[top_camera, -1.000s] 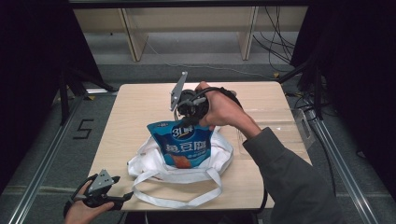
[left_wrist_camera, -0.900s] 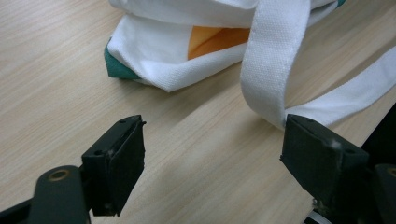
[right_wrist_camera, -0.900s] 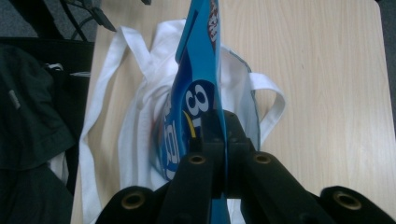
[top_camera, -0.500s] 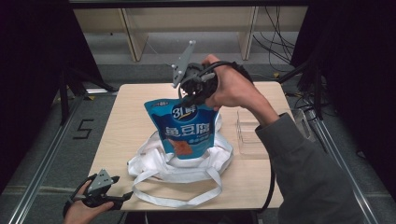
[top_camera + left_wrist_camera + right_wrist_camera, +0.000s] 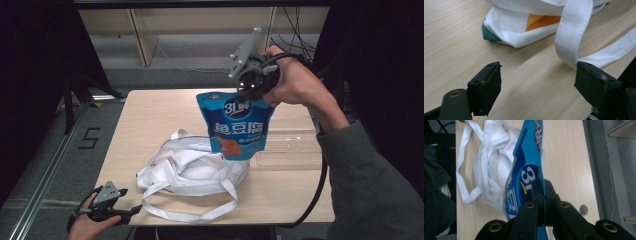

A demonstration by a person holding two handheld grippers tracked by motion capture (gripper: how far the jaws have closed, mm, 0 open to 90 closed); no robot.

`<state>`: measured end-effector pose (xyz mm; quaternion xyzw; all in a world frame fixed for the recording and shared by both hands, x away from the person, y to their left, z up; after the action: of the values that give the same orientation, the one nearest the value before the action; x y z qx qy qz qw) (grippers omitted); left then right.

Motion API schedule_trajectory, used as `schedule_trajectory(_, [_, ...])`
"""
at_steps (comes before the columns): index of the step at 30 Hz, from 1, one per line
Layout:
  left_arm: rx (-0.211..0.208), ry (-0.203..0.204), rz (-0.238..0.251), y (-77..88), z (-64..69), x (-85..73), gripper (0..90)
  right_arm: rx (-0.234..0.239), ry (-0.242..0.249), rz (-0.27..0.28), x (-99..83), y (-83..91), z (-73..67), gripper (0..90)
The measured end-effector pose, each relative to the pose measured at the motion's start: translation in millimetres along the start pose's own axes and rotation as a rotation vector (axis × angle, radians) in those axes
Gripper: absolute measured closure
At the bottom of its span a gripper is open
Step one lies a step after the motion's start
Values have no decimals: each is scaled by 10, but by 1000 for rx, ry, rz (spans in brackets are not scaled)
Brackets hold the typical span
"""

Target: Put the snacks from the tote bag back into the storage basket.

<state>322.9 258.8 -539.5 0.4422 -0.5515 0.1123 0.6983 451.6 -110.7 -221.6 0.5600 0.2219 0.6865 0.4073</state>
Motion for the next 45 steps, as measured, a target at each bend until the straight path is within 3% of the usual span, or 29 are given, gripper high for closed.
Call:
schedule_trajectory(2, [-10,-8,-16,19,-12,0,205,-33,-24,-4,-121,67,48,900])
schedule_trajectory(3, [-16,16,8,8,6,12,205,-32,-29,4,-176,92,68,900])
schedule_trajectory(5, [-19,7,-11,23,-5,11,205,-44,-49,-6,-298,141,103,900])
schedule_trajectory(6, [-6,42,9,-3,11,9,205,-43,-54,-8,-339,156,114,900])
schedule_trajectory(7, [-14,23,-13,15,-2,-4,204,-42,-60,-11,-402,179,129,900])
schedule_trajectory(9, [-16,32,-2,6,-3,-3,205,-40,-71,-21,-495,224,145,900])
schedule_trajectory(11, [-15,21,7,6,-17,-1,205,-69,-85,-30,-572,265,187,900])
schedule_trajectory(13, [-17,46,-8,15,-11,-9,204,-84,-103,-39,-659,328,228,900])
schedule_trajectory(14, [-14,47,-3,13,-12,-11,205,-75,-107,-39,-683,350,232,900])
schedule_trajectory(15, [-11,52,4,7,-8,-10,205,-95,-119,-38,-721,381,256,900])
schedule_trajectory(16, [-10,54,7,4,-6,-9,205,-82,-102,-31,-749,401,285,900])
schedule_trajectory(17, [-11,53,5,4,-7,-10,204,-106,-137,-43,-775,427,279,900])
schedule_trajectory(19, [-13,48,-13,12,-17,-19,204,-106,-137,-42,-838,463,304,900])
schedule_trajectory(23, [-11,37,5,6,-26,-16,204,-124,-138,-55,-950,507,367,900])
schedule_trajectory(25, [-16,57,-7,3,-19,-26,204,-137,-177,-65,-997,538,371,900])
schedule_trajectory(26, [-10,53,-10,7,-21,-25,204,-127,-151,-57,-1024,555,411,900])
schedule_trajectory(28, [-11,36,-3,4,-31,-25,204,-140,-172,-60,-1072,584,448,900])
schedule_trajectory(30, [-14,59,-4,0,-19,-29,204,-146,-173,-53,-1109,601,490,900])
schedule_trajectory(32, [-12,35,-14,12,-35,-30,204,-135,-160,-43,-1140,603,528,900])
schedule_trajectory(35, [-1,55,-3,2,-26,-29,203,-146,-179,-37,-1220,583,591,900])
schedule_trajectory(36, [-11,33,-15,16,-40,-34,203,-138,-186,-36,-1248,570,603,900])
schedule_trajectory(37, [-9,38,-8,11,-36,-32,203,-142,-203,-38,-1276,550,606,900])
schedule_trajectory(39, [-8,35,-14,14,-42,-38,202,-127,-152,-26,-1324,494,661,900])
schedule_trajectory(40, [-8,33,-20,16,-44,-42,202,-131,-176,-32,-1345,476,653,900])
schedule_trajectory(42, [-7,32,-26,20,-46,-46,202,-118,-170,-36,-1396,411,667,900])
schedule_trajectory(44, [-1,57,-24,20,-38,-49,203,-104,-167,-26,-1432,363,675,900])
schedule_trajectory(45, [-2,53,-20,19,-40,-47,203,-106,-192,-25,-1452,349,668,900])
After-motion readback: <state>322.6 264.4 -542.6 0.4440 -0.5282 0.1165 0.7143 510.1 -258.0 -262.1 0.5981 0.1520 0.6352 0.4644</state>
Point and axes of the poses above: each handheld gripper's, and its own axes: y roughly backward along the jaws, x roughly out of its top, z roughly to its right, the point moved 6 cm from there along -y, roughly forward along the jaws, and after that the axes turned 13 degrees about z, right-handed, at the moved point
